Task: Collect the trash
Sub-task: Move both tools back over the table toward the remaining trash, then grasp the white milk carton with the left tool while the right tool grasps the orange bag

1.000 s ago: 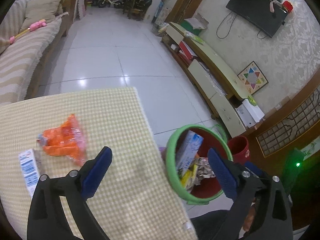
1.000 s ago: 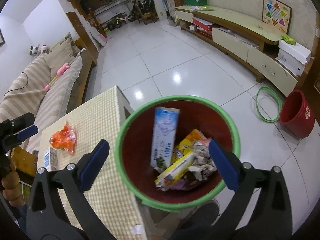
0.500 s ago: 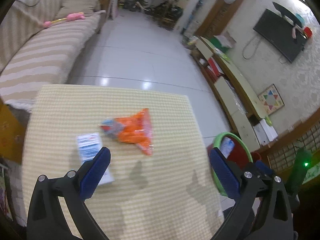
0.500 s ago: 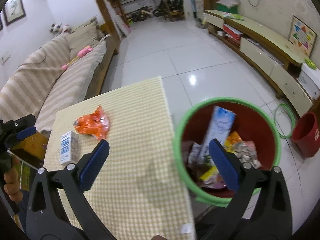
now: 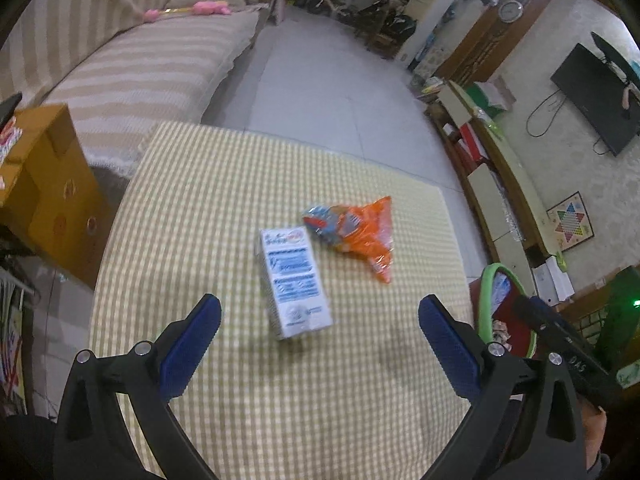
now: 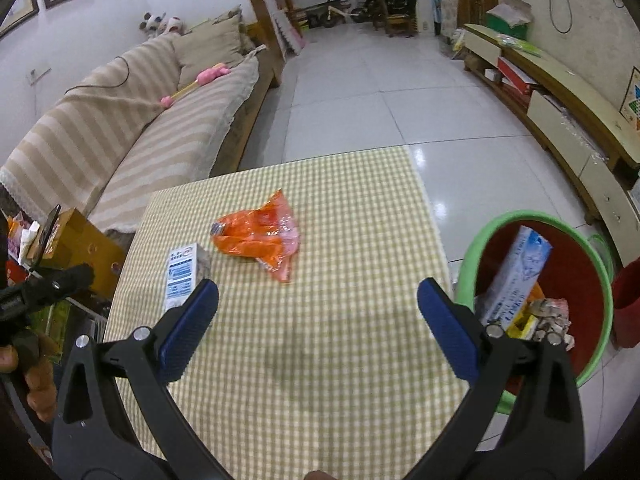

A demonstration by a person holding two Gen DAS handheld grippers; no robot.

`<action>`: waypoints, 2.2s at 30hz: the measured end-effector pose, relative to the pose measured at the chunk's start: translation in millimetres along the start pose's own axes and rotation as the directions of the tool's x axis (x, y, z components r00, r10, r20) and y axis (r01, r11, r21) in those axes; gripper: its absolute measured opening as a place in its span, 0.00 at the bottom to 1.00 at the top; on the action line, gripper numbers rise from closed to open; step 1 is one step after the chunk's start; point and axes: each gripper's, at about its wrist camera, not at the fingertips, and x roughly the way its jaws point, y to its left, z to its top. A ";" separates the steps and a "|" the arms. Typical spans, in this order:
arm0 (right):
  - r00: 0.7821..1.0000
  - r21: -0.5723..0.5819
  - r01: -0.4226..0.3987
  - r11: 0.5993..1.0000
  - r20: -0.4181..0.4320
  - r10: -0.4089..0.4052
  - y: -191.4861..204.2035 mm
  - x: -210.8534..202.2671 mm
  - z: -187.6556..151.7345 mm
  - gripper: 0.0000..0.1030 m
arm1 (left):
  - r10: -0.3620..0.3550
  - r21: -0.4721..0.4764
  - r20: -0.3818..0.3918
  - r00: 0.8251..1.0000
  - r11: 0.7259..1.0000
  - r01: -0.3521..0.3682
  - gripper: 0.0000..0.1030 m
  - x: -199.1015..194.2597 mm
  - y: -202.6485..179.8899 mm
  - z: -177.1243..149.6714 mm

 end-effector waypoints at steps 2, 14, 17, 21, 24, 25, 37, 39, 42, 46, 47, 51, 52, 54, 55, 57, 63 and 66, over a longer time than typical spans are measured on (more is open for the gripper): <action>1.000 -0.008 0.002 1.000 -0.007 -0.002 2.2 3.1 0.5 0.95 | 0.010 -0.004 -0.023 1.000 1.000 -0.010 0.92 9.9 2.7 -2.1; 0.998 -0.046 0.015 0.999 -0.067 -0.018 7.9 41.6 11.4 0.95 | 0.118 -0.012 -0.156 0.981 0.993 -0.122 0.92 91.3 1.5 -3.7; 0.996 -0.052 0.015 0.999 -0.082 -0.019 6.5 51.6 12.4 0.95 | 0.152 -0.015 -0.180 0.972 0.987 -0.157 0.92 112.1 3.9 -2.4; 0.994 -0.063 0.010 0.998 -0.110 -0.017 4.4 70.7 12.6 0.95 | 0.186 0.008 -0.190 0.964 0.982 -0.188 0.90 129.6 2.9 2.2; 0.992 -0.074 0.004 0.997 -0.127 -0.013 7.3 84.8 13.2 0.95 | 0.201 0.017 -0.210 0.957 0.979 -0.202 0.81 142.2 4.8 5.4; 0.991 -0.076 -0.001 0.997 -0.130 -0.009 9.1 88.6 13.5 0.95 | 0.199 0.015 -0.216 0.956 0.980 -0.200 0.81 145.8 6.2 6.3; 0.987 -0.222 -0.034 0.975 -0.159 -0.001 52.2 134.2 15.0 0.95 | 0.171 0.015 -0.158 0.972 0.985 -0.171 0.56 132.4 34.3 14.0; 0.987 -0.273 -0.022 0.962 -0.159 -0.022 62.3 143.0 12.5 0.95 | 0.174 0.011 -0.147 0.974 0.985 -0.175 0.56 126.7 40.4 16.9; 0.988 -0.359 0.014 0.933 -0.140 -0.069 76.4 155.8 9.9 0.95 | 0.171 -0.004 -0.125 0.977 0.985 -0.173 0.56 116.4 50.2 23.2; 0.986 -0.497 0.085 0.864 -0.081 -0.143 96.3 170.8 2.5 0.95 | 0.161 -0.010 -0.103 0.982 0.987 -0.163 0.56 105.6 57.6 30.4; 0.986 -0.511 0.091 0.855 -0.076 -0.150 98.6 173.1 1.5 0.95 | 0.158 -0.011 -0.099 0.983 0.987 -0.159 0.56 103.7 57.1 31.1; 0.980 -0.549 0.104 0.829 -0.086 -0.179 106.1 184.3 -1.8 0.66 | 0.143 -0.014 -0.090 0.986 0.989 -0.145 0.56 98.0 58.3 32.2; 0.978 -0.549 0.099 0.830 -0.100 -0.182 106.1 187.1 -2.6 0.51 | 0.139 -0.015 -0.088 0.986 0.990 -0.141 0.56 96.7 58.6 32.5; 0.979 -0.550 0.094 0.830 -0.101 -0.178 106.0 187.7 -3.3 0.40 | 0.138 -0.014 -0.091 0.986 0.990 -0.140 0.56 99.2 54.1 34.4; 0.978 -0.553 0.097 0.827 -0.100 -0.181 106.4 187.0 -4.1 0.33 | 0.137 -0.013 -0.091 0.986 0.990 -0.139 0.56 99.8 52.9 34.9; 0.980 -0.548 0.084 0.832 -0.105 -0.169 106.5 183.6 -5.5 0.33 | 0.135 -0.007 -0.090 0.987 0.991 -0.137 0.56 100.8 48.2 35.6; 0.987 -0.501 0.063 0.863 -0.094 -0.127 97.5 155.8 -2.5 0.31 | 0.127 -0.003 -0.084 0.988 0.992 -0.128 0.56 91.9 44.1 27.4; 0.990 -0.465 0.053 0.884 -0.090 -0.107 92.9 140.5 0.2 0.31 | 0.120 0.006 -0.074 0.990 0.993 -0.120 0.56 84.2 38.0 24.9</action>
